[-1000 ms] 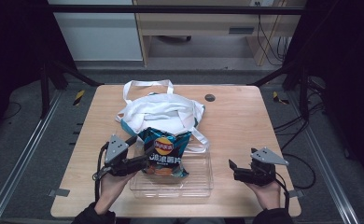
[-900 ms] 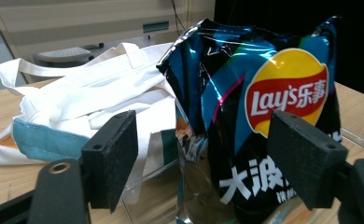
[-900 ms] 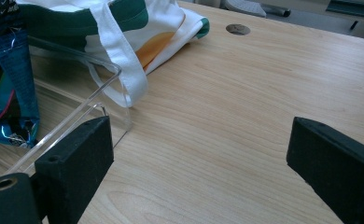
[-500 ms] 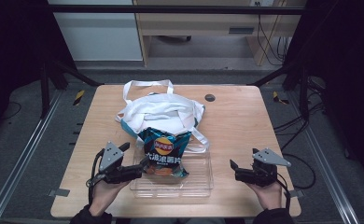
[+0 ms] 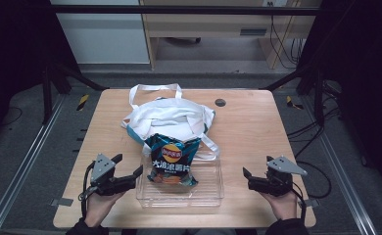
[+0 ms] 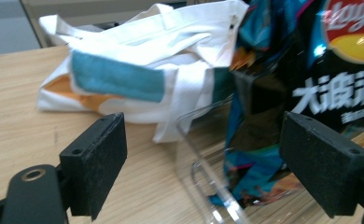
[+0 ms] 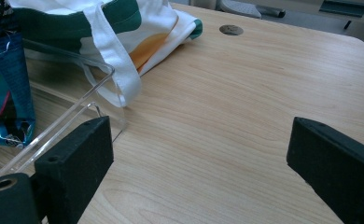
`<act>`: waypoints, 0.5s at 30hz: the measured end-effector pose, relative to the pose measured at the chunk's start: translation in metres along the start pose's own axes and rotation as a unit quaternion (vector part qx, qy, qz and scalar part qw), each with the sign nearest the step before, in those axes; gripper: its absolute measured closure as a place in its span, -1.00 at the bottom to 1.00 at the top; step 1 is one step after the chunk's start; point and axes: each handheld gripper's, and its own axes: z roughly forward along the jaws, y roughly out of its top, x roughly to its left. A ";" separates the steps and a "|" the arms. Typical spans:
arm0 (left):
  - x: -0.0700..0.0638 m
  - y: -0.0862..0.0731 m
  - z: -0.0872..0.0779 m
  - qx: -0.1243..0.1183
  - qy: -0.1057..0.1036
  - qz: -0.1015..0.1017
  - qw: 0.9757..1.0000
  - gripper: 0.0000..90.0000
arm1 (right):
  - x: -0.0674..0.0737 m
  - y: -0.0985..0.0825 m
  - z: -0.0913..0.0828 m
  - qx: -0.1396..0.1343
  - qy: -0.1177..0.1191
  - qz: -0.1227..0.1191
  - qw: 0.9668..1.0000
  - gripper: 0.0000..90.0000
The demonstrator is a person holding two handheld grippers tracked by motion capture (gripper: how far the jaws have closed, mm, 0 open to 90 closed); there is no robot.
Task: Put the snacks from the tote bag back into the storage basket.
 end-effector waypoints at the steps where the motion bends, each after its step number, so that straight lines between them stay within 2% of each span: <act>1: 0.002 -0.002 0.000 0.000 0.003 -0.002 1.000 -0.67 | 0.000 0.000 0.000 0.000 0.000 0.000 1.000 -0.83; 5: 0.009 -0.008 0.001 0.007 0.009 -0.003 1.000 -0.67 | -0.001 -0.001 0.001 0.002 -0.003 -0.001 1.000 -0.83; 10: 0.015 -0.014 0.010 0.041 0.028 0.020 0.999 -0.67 | -0.001 -0.001 0.002 0.006 -0.005 -0.002 1.000 -0.83; 15: 0.024 -0.017 0.014 0.057 0.039 0.007 0.998 -0.67 | -0.001 -0.002 0.003 0.009 -0.008 -0.005 1.000 -0.83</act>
